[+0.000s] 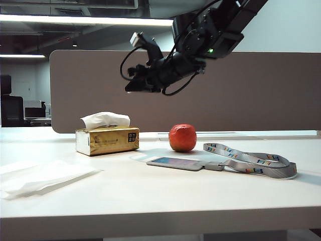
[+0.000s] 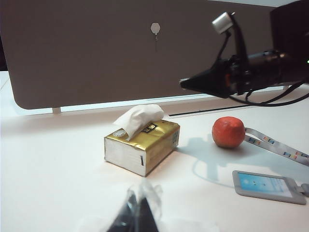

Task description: Pull out a tissue from the tissue box and use it to cover the ID card on the tabletop.

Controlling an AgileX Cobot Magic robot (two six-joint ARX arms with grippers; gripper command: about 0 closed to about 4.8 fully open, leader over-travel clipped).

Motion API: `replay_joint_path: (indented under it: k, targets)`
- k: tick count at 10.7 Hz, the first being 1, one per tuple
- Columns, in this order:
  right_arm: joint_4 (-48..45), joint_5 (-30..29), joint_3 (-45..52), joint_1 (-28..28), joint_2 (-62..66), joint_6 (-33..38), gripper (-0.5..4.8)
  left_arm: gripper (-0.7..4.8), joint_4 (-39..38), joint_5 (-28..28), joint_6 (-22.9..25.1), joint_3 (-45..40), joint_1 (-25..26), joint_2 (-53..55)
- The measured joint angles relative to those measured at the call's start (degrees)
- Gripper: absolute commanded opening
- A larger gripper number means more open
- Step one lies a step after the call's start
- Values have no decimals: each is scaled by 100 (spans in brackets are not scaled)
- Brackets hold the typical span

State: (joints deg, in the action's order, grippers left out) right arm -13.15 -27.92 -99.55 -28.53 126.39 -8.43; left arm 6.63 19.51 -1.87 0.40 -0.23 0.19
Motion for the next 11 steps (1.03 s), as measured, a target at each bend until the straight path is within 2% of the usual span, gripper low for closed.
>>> replay_joint_path:
  k: [1,3,6,7,11]
  targets:
    - [-42,146,2,-50,48,-85,163,-6,2,-2,-15,0,0,0]
    - [-343,262,2,-146,190,-411,204,-6,0,0,-35,0,0,0]
    - [-546,385,0,-258,321,-538,235,-6,2,0,-42,0,0,0]
    - [-719,612,0,-247,413,-557,235,-6,2,48,-164,0,0,0]
    - [-732,730,-525,-247,870,-557,235,-6,0,85,-164,0,0,0]
